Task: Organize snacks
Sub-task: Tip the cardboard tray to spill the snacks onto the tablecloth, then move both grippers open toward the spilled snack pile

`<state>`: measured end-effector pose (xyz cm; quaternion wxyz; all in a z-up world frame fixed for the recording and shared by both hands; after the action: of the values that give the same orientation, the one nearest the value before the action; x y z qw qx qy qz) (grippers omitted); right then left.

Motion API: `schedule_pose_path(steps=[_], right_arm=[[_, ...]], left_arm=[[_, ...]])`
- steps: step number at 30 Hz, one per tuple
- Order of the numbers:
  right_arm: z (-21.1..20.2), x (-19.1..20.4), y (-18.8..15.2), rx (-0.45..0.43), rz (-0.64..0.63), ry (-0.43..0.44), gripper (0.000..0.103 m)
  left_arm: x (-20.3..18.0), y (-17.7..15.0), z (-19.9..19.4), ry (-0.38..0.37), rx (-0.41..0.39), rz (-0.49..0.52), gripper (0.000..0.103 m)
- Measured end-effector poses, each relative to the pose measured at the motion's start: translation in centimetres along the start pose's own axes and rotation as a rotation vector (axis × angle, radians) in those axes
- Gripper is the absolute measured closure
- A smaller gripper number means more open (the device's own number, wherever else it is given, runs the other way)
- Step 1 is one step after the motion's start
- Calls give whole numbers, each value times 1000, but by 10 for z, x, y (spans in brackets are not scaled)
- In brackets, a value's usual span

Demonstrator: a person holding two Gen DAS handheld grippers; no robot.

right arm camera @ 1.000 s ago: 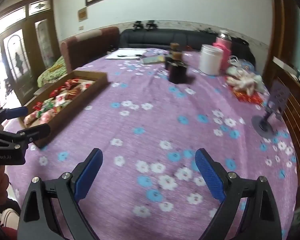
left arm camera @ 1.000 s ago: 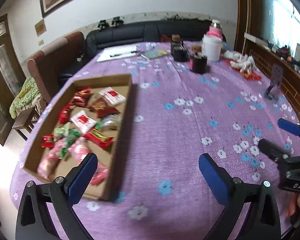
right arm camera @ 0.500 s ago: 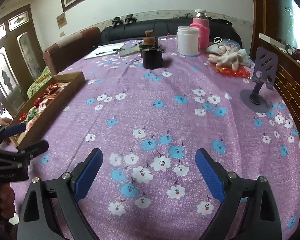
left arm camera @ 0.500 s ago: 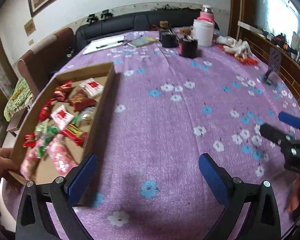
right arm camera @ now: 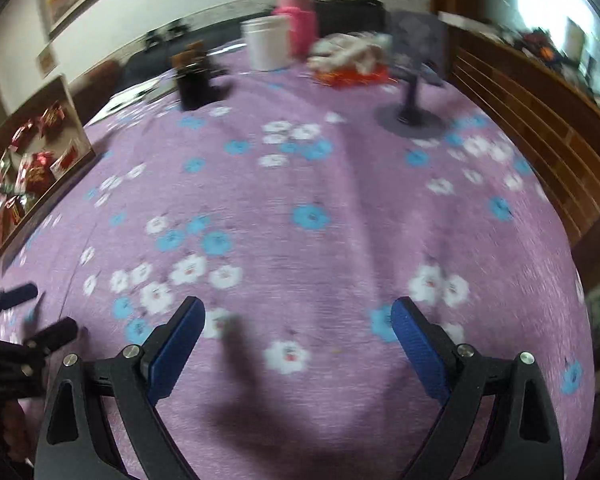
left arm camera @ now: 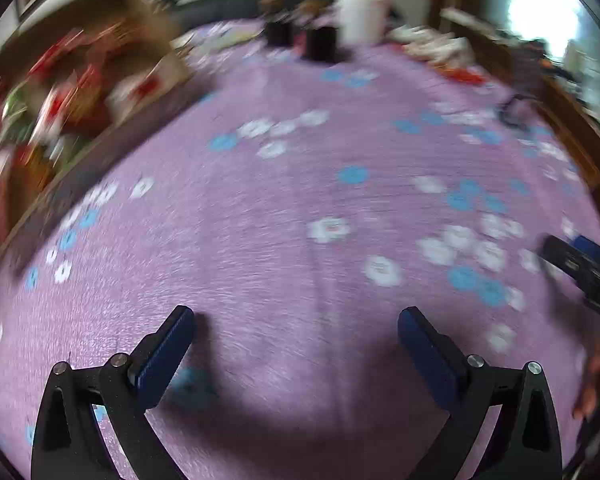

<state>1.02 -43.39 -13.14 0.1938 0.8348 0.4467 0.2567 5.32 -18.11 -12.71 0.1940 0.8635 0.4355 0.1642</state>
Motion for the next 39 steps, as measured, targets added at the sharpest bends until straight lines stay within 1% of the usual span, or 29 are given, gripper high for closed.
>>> schedule_pose_path(steps=[1, 3, 4, 6, 8, 39], right_arm=[[3, -3, 1, 7, 15, -27, 9], [8, -3, 2, 25, 12, -41, 9], [8, -1, 0, 24, 0, -54, 8], [12, 2, -2, 34, -22, -81, 0], [13, 7, -4, 38, -48, -110, 0], [14, 5, -3, 42, -40, -102, 0]], left_arm=[[3, 2, 0, 13, -10, -16, 0], [4, 2, 2, 32, -35, -18, 0], [3, 0, 1, 35, -62, -19, 0], [2, 0, 1, 34, -65, -20, 0], [4, -3, 2, 35, -67, -21, 0], [6, 0, 2, 34, -65, -19, 0]])
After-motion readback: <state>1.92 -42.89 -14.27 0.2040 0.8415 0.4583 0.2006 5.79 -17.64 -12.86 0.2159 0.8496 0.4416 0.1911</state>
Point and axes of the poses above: each gripper's, at about its wrist camera, not at the fingertips, and z roughly the way its jaws point, x to its left, y to its top, the point moved 2 cm from there along z, roughly the way its jaws point, and after that the axes turned 14 degrees about z, right-handed, at the moved point
